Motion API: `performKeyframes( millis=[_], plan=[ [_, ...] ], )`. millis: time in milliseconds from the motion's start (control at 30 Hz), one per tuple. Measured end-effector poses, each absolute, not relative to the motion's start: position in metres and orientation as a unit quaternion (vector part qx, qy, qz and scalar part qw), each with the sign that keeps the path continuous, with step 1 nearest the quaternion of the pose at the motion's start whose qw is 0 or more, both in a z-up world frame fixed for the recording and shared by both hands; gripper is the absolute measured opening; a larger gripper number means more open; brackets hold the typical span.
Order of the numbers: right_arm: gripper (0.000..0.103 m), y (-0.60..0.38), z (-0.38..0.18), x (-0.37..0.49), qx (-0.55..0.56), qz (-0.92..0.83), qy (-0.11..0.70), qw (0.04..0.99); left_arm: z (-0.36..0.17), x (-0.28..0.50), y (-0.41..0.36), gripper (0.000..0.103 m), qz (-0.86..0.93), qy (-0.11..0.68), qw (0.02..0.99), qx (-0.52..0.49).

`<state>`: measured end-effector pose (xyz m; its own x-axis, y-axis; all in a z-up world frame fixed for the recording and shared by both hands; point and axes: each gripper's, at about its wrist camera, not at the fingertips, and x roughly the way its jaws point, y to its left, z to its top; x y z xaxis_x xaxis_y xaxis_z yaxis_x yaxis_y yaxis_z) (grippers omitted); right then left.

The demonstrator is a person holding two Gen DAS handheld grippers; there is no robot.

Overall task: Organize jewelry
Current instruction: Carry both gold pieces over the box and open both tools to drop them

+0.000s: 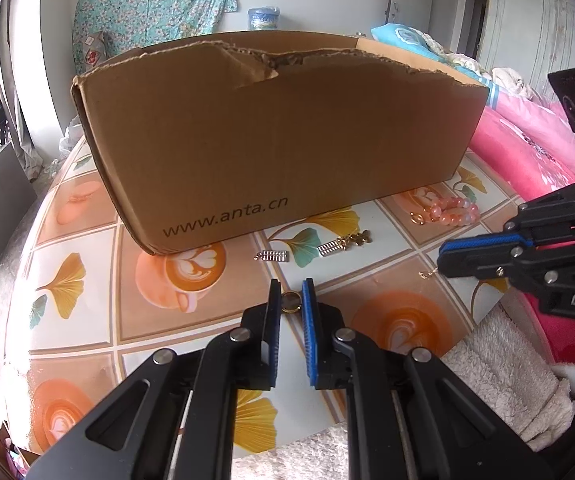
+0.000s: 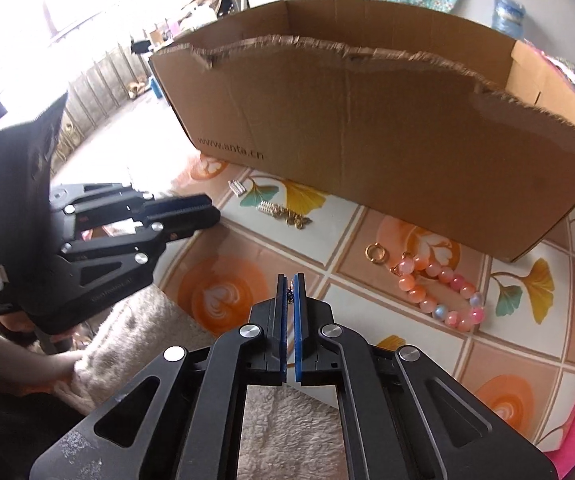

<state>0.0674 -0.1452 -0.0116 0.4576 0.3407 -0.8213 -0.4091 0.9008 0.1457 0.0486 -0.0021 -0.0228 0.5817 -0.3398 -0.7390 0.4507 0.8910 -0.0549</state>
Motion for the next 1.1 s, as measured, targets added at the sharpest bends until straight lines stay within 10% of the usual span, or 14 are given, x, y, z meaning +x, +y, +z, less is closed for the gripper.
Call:
performKeyframes(
  millis=[867,1100],
  plan=[
    [0.001,-0.171,0.120,0.120,0.055,0.264,0.333,0.904,0.107,0.053,0.018,0.010,-0.324,0.292,0.900,-0.008],
    [0.001,-0.181,0.108,0.194,0.094,0.258,0.396,0.876,0.104,0.157,-0.013,0.010,-0.300,0.408,0.862,0.006]
  ],
)
